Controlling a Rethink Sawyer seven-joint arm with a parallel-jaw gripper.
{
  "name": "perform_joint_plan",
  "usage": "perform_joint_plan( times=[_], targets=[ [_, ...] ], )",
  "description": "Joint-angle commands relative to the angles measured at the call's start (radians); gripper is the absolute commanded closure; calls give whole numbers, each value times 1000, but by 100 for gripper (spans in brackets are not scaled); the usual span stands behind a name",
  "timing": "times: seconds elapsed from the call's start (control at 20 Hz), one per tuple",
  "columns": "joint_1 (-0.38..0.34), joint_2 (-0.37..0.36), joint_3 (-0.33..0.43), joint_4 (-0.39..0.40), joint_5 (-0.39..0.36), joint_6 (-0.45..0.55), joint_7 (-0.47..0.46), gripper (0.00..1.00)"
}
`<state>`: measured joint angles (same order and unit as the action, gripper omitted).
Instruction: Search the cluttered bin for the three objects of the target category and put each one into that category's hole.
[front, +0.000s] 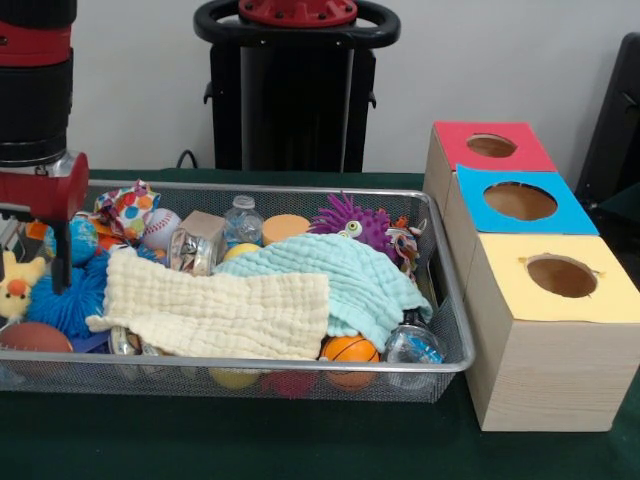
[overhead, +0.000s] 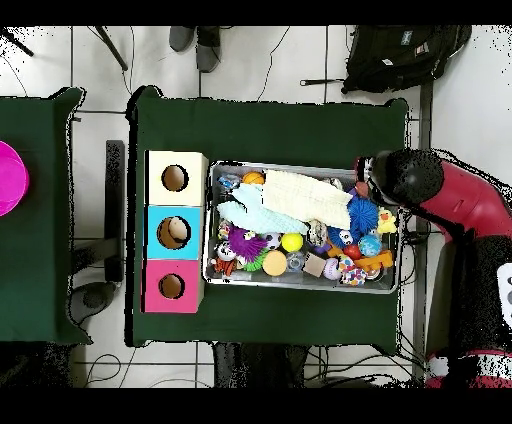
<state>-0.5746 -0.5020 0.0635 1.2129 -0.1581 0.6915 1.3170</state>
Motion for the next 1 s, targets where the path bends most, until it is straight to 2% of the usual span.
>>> perform_joint_plan(
  times=[0.05, 0.35, 0.6, 1.0],
  targets=[
    [14, 48, 0, 11, -9, -3, 148, 0],
    [2, 24, 43, 66, -28, -43, 61, 0],
    [-33, 8, 120, 92, -40, 12, -100, 0],
    [-96, 13, 237, 86, -71, 134, -323, 0]
  ],
)
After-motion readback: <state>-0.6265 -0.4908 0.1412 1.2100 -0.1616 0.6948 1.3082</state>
